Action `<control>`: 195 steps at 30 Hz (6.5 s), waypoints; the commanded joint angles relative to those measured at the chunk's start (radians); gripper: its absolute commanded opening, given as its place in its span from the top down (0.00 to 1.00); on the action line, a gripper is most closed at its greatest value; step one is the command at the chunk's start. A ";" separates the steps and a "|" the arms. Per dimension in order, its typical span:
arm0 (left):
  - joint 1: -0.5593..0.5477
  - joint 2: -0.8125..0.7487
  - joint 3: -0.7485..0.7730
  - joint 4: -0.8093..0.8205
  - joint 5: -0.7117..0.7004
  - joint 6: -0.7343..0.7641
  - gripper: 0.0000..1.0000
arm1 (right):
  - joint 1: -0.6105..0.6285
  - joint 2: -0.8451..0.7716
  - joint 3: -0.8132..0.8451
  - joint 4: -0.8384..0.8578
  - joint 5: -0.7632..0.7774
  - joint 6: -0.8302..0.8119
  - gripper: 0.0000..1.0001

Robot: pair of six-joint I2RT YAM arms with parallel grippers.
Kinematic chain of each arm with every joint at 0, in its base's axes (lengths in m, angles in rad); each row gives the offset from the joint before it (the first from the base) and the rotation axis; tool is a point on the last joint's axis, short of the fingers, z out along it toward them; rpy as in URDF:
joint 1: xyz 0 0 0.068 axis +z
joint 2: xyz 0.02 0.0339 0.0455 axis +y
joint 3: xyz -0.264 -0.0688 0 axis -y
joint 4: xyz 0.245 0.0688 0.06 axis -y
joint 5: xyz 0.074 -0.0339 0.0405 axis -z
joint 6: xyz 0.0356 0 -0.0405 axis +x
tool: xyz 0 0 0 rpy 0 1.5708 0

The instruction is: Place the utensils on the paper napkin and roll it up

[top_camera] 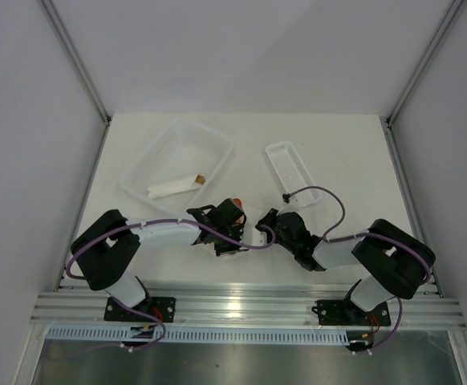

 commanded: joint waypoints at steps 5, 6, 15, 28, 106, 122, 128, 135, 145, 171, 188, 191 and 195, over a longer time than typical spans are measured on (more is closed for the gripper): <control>0.011 0.018 0.015 -0.002 -0.014 0.021 0.74 | 0.023 0.022 0.059 -0.059 0.059 -0.071 1.00; 0.011 0.018 0.014 0.001 -0.014 0.021 0.74 | 0.023 0.028 0.058 -0.054 0.052 -0.064 1.00; 0.012 0.018 0.014 0.006 -0.019 0.027 0.73 | 0.033 0.027 0.047 -0.054 0.055 -0.067 1.00; 0.015 0.015 0.012 0.010 -0.019 0.028 0.72 | 0.083 0.016 0.027 -0.034 0.074 -0.064 1.00; 0.183 -0.072 0.216 -0.178 0.126 -0.366 0.97 | 0.168 0.130 0.050 -0.134 0.144 -0.059 1.00; 0.232 0.194 0.351 -0.343 0.013 -0.444 0.95 | 0.168 0.113 0.038 -0.111 0.130 -0.059 1.00; 0.235 0.170 0.285 -0.315 0.007 -0.441 0.95 | 0.168 0.091 0.028 -0.120 0.137 -0.064 1.00; 0.236 0.228 0.339 -0.343 0.001 -0.475 0.93 | 0.172 0.059 0.030 -0.141 0.138 -0.087 1.00; 0.232 0.255 0.339 -0.329 -0.029 -0.493 0.92 | 0.177 -0.014 0.059 -0.178 0.114 -0.174 0.92; 0.219 0.245 0.284 -0.231 -0.057 -0.498 0.93 | 0.181 -0.019 -0.079 -0.015 0.017 -0.136 1.00; 0.218 0.263 0.270 -0.195 -0.083 -0.449 0.93 | 0.221 -0.341 -0.041 -0.176 0.054 -0.252 1.00; 0.216 0.263 0.267 -0.192 -0.083 -0.447 0.93 | 0.165 -0.332 -0.035 -0.178 0.032 -0.277 1.00; 0.213 0.266 0.275 -0.195 -0.085 -0.442 0.93 | 0.091 -0.236 -0.025 -0.126 -0.038 -0.280 1.00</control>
